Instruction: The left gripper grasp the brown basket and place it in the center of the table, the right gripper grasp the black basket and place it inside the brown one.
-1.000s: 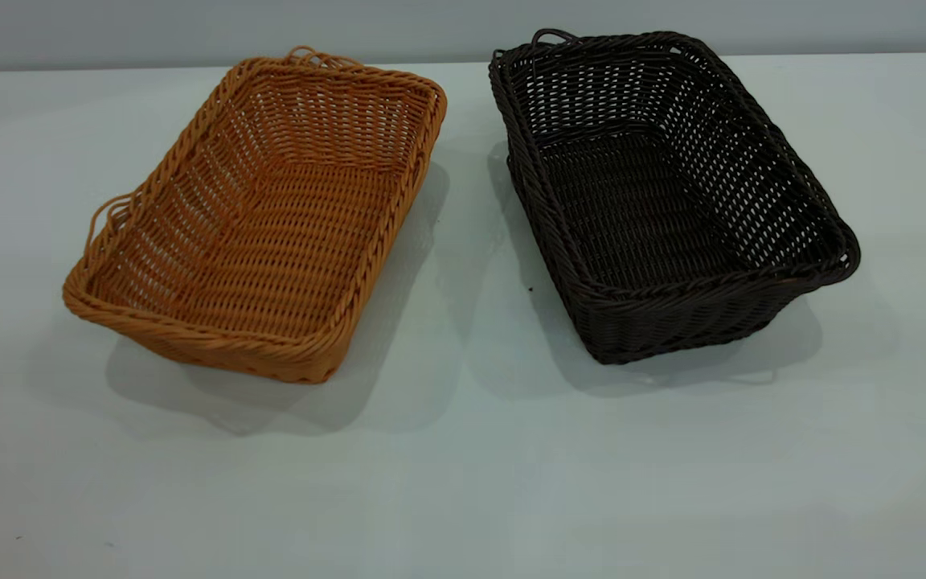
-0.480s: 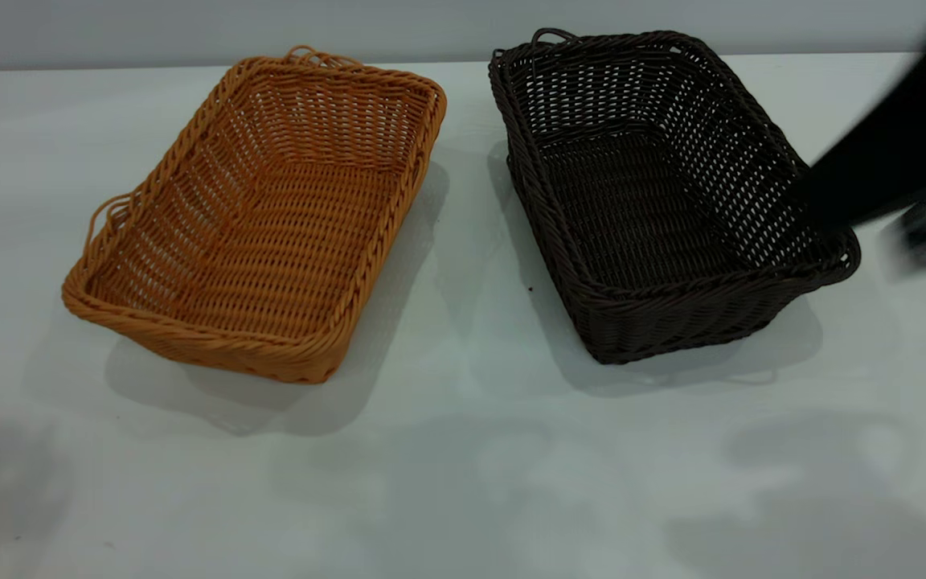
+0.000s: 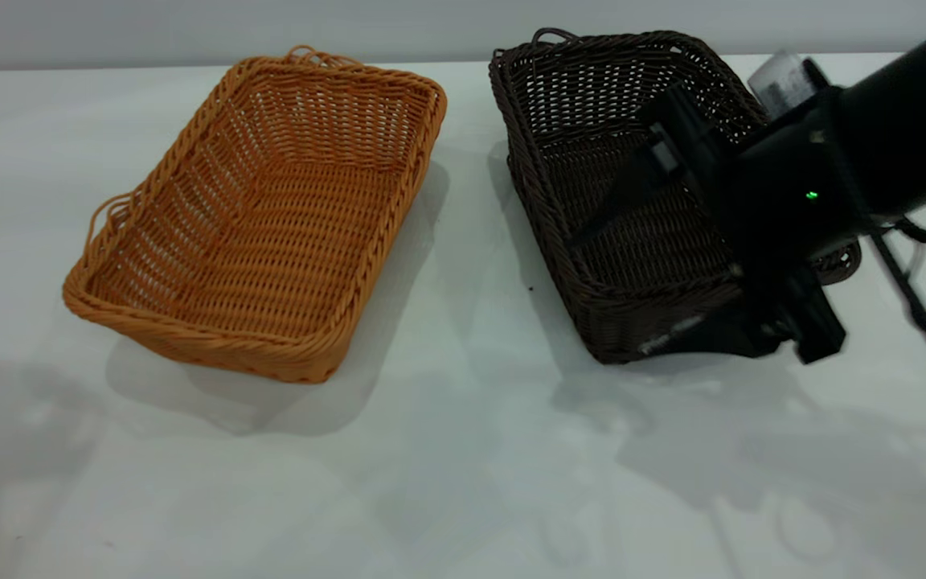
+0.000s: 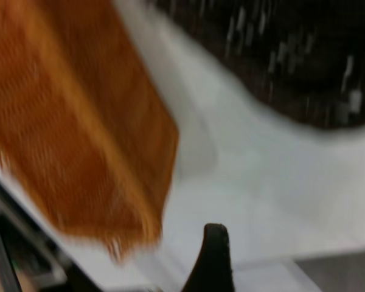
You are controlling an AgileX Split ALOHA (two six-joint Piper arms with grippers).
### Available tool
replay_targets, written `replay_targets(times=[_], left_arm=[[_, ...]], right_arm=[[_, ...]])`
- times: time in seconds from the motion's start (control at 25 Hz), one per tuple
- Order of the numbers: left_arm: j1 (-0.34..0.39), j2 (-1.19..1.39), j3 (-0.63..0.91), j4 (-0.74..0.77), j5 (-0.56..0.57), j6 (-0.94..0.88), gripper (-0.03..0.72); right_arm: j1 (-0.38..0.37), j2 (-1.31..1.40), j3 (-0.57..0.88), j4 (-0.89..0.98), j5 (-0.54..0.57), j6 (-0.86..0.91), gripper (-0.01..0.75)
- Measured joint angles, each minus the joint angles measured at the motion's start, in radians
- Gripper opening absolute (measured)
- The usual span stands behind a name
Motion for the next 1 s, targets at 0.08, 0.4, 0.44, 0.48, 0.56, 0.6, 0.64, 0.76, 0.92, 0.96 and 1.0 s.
replay_targets(times=[0.08,0.4,0.44,0.48,0.56,0.6,0.64,0.76,0.92,0.96,1.0], left_arm=[[0.000,0.000,0.000,0.001,-0.002,0.000,0.563],[0.000,0.015,0.000,0.002,-0.040,0.000,0.563],[0.000,0.028,0.000,0.002,-0.051,0.000,0.563],[0.000,0.041,0.000,0.002,-0.062,0.000,0.563],[0.000,0.082,0.000,0.002,-0.080,0.000,0.563],[0.000,0.104,-0.002,0.002,-0.088,0.000,0.563],[0.000,0.135,-0.008,0.000,-0.090,0.000,0.563],[0.000,0.242,-0.053,-0.013,-0.091,0.000,0.563],[-0.010,0.403,-0.154,-0.020,-0.097,-0.001,0.563],[-0.016,0.449,-0.184,-0.020,-0.103,-0.001,0.563],[-0.023,0.495,-0.210,-0.020,-0.110,-0.001,0.563]], right_arm=[[-0.002,0.047,-0.022,0.016,-0.056,0.070,0.593],[-0.005,0.132,-0.057,0.028,-0.296,0.313,0.593],[-0.005,0.141,-0.060,0.028,-0.322,0.338,0.593],[-0.005,0.151,-0.065,0.030,-0.351,0.352,0.593],[-0.005,0.170,-0.079,0.033,-0.387,0.366,0.593],[-0.006,0.179,-0.086,0.034,-0.394,0.369,0.593],[-0.006,0.184,-0.092,0.034,-0.394,0.371,0.593],[-0.006,0.191,-0.115,0.035,-0.394,0.378,0.592],[-0.006,0.191,-0.149,0.037,-0.394,0.381,0.592],[-0.006,0.191,-0.155,0.037,-0.394,0.381,0.592],[-0.006,0.191,-0.159,0.037,-0.393,0.381,0.592]])
